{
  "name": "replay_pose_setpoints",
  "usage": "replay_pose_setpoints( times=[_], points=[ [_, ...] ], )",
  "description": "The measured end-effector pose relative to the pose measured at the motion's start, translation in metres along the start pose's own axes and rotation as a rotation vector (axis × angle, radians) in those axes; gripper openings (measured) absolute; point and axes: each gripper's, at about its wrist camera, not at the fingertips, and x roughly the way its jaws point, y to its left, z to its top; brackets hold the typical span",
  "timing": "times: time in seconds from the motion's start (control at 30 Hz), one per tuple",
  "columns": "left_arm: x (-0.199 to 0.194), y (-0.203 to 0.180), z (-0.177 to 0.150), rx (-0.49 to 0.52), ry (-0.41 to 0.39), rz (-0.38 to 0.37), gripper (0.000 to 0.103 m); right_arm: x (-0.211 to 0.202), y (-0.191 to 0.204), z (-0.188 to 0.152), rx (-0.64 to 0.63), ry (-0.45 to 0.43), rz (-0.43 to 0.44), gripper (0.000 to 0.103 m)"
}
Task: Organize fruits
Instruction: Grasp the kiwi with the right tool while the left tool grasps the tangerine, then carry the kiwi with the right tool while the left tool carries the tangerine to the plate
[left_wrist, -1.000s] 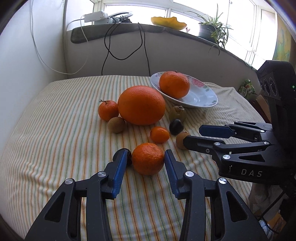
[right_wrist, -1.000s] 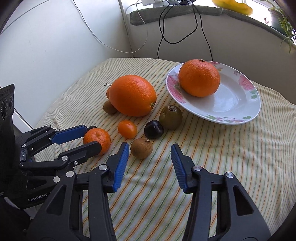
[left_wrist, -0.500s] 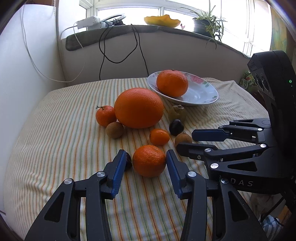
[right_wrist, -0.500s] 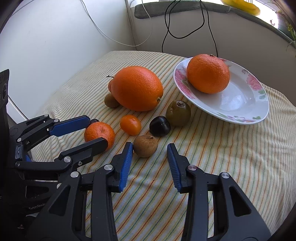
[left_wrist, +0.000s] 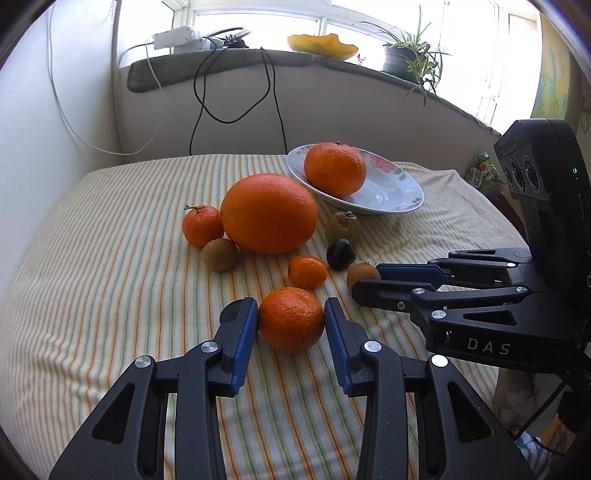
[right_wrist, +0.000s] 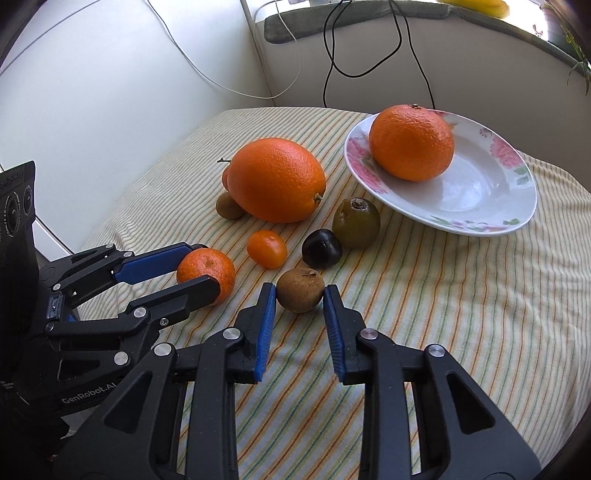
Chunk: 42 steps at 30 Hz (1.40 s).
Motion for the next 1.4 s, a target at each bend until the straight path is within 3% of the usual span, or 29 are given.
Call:
replay_pose_setpoints(
  times=[0.3, 0.83, 1.4],
  points=[
    [-0.011, -0.001, 0.005, -0.033, -0.02, -0.053, 0.036, -0.023, -0.016, -0.005, 0.053, -0.043, 0.007, 0.027],
    [0.002, -0.046, 0.051, 0.025, -0.082, -0.15, 0.036, -0.075, -0.065, 0.015, 0.126, -0.164, -0.064, 0.027],
    [0.048, -0.069, 0.082, 0.055, -0.071, -0.133, 0.035, -0.056, -0.113, 0.045, 0.157, -0.166, -0.114, 0.027]
  ],
)
